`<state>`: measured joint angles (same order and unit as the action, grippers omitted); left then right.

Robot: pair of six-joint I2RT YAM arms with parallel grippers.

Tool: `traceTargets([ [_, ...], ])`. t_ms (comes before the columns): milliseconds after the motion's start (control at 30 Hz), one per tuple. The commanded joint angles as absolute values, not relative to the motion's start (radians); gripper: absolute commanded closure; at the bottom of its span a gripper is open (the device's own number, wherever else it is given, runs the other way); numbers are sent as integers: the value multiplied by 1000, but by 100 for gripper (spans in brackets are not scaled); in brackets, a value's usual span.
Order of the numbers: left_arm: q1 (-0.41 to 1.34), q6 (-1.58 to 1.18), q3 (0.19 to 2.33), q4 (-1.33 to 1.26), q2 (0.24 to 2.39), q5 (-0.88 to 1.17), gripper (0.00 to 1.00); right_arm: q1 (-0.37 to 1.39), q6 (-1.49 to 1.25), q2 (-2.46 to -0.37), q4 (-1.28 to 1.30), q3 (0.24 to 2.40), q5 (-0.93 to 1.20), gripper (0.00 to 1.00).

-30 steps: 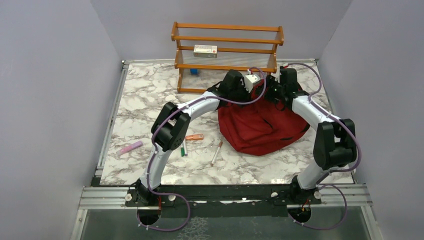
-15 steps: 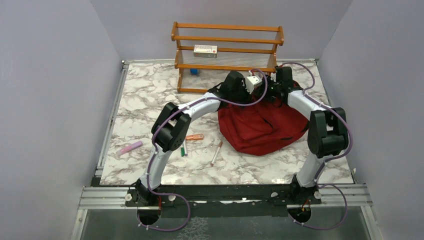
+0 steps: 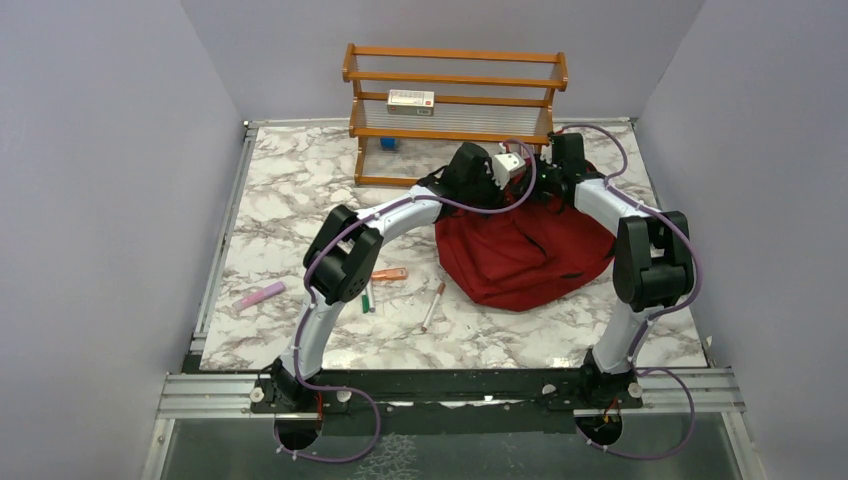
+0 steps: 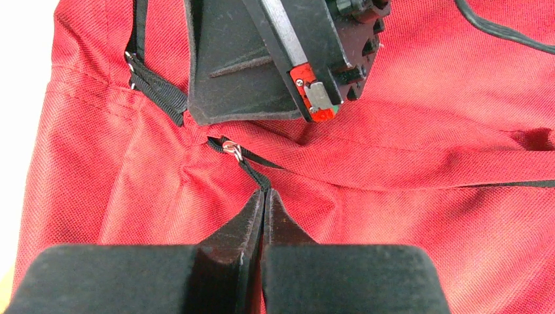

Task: Pack the student bag
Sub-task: Unzip the student bag at the center of the board.

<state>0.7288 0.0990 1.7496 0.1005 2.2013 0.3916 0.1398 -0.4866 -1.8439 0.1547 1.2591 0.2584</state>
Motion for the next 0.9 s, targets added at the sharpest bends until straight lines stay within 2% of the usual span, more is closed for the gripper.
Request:
traceTargets([
  [0, 740, 111, 1753, 111, 2144, 388, 100, 123, -472, -1850, 139, 1290, 298, 99],
  [600, 772, 18, 1715, 120, 2079, 427, 100, 60, -542, -1789, 53, 1287, 359, 99],
  [867, 812, 22, 1635, 121, 2031, 430, 100, 37, -558, -1781, 43, 1285, 363, 100],
])
